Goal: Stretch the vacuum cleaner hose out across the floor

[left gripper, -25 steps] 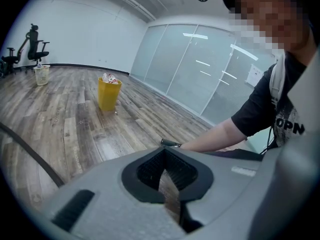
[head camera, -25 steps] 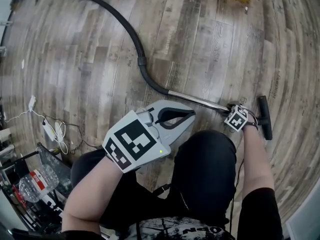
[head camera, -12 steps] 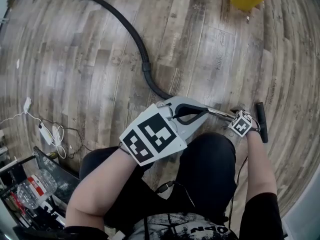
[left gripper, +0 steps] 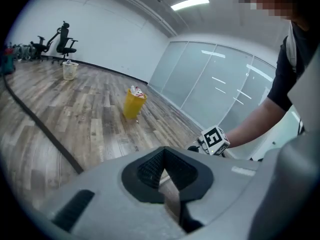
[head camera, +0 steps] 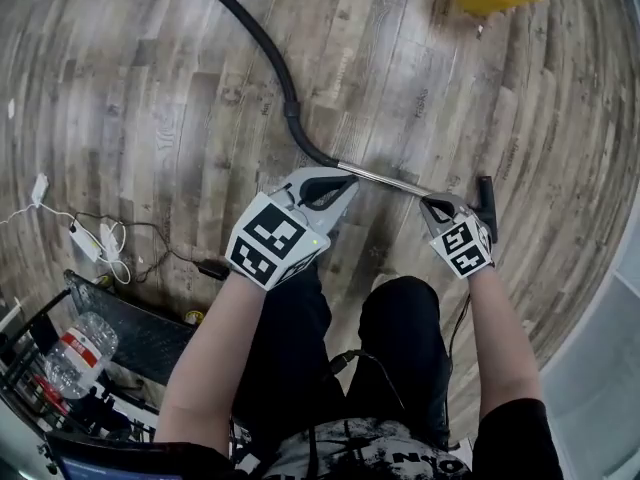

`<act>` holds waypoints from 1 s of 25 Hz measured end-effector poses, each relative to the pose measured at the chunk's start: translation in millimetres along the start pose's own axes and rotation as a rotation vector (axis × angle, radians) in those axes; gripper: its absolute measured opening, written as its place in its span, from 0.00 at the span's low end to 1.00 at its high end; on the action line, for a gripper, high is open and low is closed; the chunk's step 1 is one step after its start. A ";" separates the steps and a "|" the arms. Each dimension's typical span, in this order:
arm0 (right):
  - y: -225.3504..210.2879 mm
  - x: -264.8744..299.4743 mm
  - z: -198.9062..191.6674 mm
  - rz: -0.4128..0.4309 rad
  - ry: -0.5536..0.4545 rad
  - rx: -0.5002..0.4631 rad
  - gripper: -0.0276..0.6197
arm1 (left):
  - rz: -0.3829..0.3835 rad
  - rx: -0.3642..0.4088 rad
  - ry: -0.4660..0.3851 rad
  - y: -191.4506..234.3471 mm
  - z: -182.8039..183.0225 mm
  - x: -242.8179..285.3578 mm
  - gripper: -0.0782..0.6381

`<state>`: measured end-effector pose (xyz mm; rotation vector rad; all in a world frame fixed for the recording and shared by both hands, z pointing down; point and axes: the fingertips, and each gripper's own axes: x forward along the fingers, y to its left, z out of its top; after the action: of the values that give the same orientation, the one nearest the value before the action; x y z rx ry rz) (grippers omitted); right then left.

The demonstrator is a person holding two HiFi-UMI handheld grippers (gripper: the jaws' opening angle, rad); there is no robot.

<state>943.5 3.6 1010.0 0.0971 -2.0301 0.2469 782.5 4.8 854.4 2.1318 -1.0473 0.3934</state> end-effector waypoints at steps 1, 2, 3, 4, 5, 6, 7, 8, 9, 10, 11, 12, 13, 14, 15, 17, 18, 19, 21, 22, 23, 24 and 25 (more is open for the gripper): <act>7.6 -12.7 20.9 0.019 -0.032 0.026 0.05 | 0.016 -0.031 0.001 0.0 1.8 -13.8 0.11; 15.6 -26.8 41.7 0.038 -0.063 0.053 0.05 | 0.030 -0.062 0.000 -2.1 4.9 -28.1 0.11; 24.2 -42.3 61.9 0.056 -0.091 0.076 0.05 | 0.043 -0.091 -0.001 -6.1 8.9 -43.1 0.11; 33.3 -58.9 82.2 0.074 -0.115 0.095 0.05 | 0.057 -0.117 -0.003 -11.4 14.2 -59.2 0.11; 42.2 -76.7 103.6 0.090 -0.141 0.108 0.05 | 0.070 -0.136 -0.006 -17.6 21.3 -76.1 0.11; 50.4 -95.5 126.6 0.105 -0.166 0.117 0.05 | 0.083 -0.147 -0.008 -24.2 30.6 -93.8 0.11; 57.8 -115.2 150.7 0.117 -0.189 0.122 0.05 | 0.095 -0.151 -0.009 -31.1 42.0 -111.7 0.11; 64.7 -135.6 175.5 0.130 -0.210 0.126 0.05 | 0.105 -0.150 -0.011 -38.5 55.4 -129.6 0.11; 71.6 -156.7 200.4 0.142 -0.228 0.127 0.05 | 0.113 -0.148 -0.016 -46.0 70.5 -147.5 0.11; 78.9 -178.0 225.1 0.154 -0.243 0.123 0.05 | 0.119 -0.149 -0.025 -53.5 86.9 -165.3 0.11; 86.6 -198.8 249.5 0.164 -0.256 0.115 0.05 | 0.122 -0.152 -0.040 -60.3 104.0 -182.9 0.11; 94.4 -218.2 273.7 0.172 -0.266 0.101 0.05 | 0.122 -0.156 -0.057 -65.8 121.0 -200.0 0.11; 101.7 -235.6 297.5 0.176 -0.276 0.086 0.05 | 0.122 -0.156 -0.071 -69.4 137.1 -216.7 0.11; 108.2 -250.7 320.7 0.178 -0.286 0.071 0.05 | 0.123 -0.148 -0.083 -71.2 152.3 -232.5 0.11; 113.5 -263.8 342.5 0.176 -0.298 0.058 0.05 | 0.126 -0.133 -0.094 -71.6 167.0 -247.4 0.11; 119.6 -285.7 383.3 0.160 -0.330 0.040 0.05 | 0.136 -0.098 -0.119 -67.9 196.0 -274.4 0.11; 120.9 -295.9 403.4 0.148 -0.350 0.029 0.05 | 0.144 -0.084 -0.133 -63.7 211.0 -287.0 0.11; 122.0 -306.7 422.8 0.135 -0.370 0.017 0.05 | 0.150 -0.074 -0.149 -60.1 225.9 -299.2 0.11; 128.4 -331.3 452.7 0.120 -0.410 -0.007 0.05 | 0.149 -0.074 -0.195 -63.0 250.2 -321.7 0.11; 131.5 -343.0 464.0 0.116 -0.435 -0.016 0.05 | 0.141 -0.087 -0.227 -67.5 260.8 -331.4 0.11; 131.4 -352.6 476.1 0.110 -0.463 -0.025 0.05 | 0.131 -0.099 -0.263 -70.1 274.1 -339.7 0.11; 128.9 -360.3 488.9 0.100 -0.493 -0.039 0.05 | 0.121 -0.098 -0.296 -71.1 289.7 -347.0 0.11; 126.7 -366.9 499.9 0.089 -0.517 -0.053 0.05 | 0.119 -0.080 -0.318 -72.8 304.2 -353.2 0.11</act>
<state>652.1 4.8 448.2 0.0389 -2.5571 0.2412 607.1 15.0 416.5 2.1095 -1.3492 0.0642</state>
